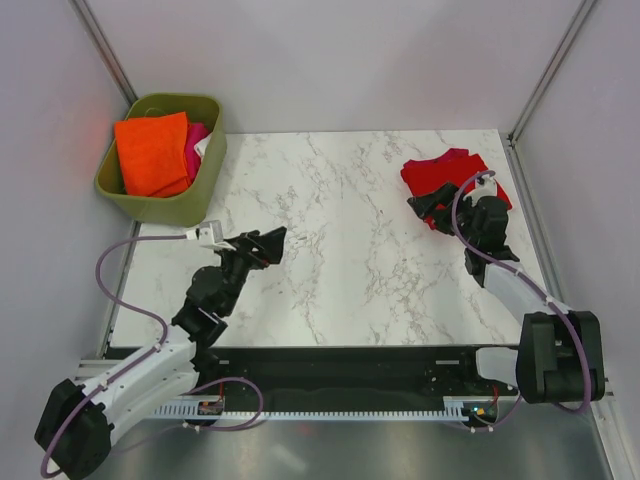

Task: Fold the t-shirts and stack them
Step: Grab the tshirt from the pile

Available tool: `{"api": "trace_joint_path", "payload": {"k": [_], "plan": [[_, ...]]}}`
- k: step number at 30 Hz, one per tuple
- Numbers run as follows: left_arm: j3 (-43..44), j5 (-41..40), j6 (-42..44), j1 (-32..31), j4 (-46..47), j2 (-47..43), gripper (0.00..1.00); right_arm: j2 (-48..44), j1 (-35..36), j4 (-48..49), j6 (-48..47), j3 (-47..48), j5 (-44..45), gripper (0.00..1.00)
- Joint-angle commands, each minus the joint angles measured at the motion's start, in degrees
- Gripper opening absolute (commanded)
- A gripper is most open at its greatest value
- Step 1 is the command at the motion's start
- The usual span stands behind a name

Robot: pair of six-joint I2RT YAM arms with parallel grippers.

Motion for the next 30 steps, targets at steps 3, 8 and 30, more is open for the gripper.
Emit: {"api": "trace_joint_path", "payload": {"k": [3, 8, 30], "plan": [[7.4, -11.1, -0.2, 0.2, -11.8, -0.2, 1.00, -0.9, 0.0, -0.5, 0.0, 1.1, 3.3, 0.98], [22.0, -16.8, -3.4, 3.3, -30.5, 1.6, 0.95, -0.6, 0.0, -0.3, -0.9, 1.1, 3.7, 0.98], [76.0, -15.3, -12.4, 32.1, -65.5, 45.6, 0.70, -9.1, -0.1, 1.2, -2.1, -3.6, 6.9, 0.98]]}}
